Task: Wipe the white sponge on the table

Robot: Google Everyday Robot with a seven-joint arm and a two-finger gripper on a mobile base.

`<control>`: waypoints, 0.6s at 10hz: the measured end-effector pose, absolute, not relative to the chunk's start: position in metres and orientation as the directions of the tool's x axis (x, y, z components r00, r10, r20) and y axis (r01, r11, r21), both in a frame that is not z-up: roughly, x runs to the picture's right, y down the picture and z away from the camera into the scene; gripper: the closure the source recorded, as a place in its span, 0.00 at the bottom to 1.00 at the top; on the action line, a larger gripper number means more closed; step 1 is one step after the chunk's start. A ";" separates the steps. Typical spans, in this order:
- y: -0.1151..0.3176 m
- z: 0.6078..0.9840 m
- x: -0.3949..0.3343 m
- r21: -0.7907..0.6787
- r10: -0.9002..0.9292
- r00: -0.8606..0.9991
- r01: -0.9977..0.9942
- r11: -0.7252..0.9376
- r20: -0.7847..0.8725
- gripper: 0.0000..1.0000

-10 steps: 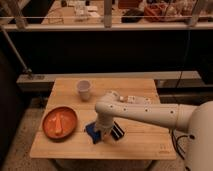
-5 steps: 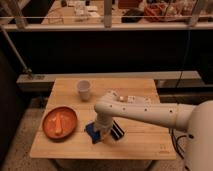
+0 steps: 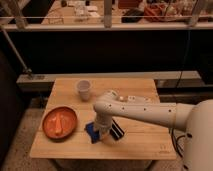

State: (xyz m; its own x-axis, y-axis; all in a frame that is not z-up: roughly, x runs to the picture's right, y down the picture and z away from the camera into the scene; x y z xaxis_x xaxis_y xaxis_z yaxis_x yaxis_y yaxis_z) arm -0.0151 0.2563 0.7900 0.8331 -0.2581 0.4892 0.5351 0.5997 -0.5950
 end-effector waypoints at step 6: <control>0.252 0.794 -0.017 -0.630 -0.206 0.868 0.473 0.616 0.451 0.93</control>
State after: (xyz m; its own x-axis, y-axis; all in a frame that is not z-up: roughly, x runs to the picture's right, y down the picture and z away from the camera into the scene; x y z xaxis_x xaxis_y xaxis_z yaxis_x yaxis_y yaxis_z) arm -0.0170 0.2518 0.7940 0.8685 -0.2064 0.4507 0.4732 0.6160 -0.6298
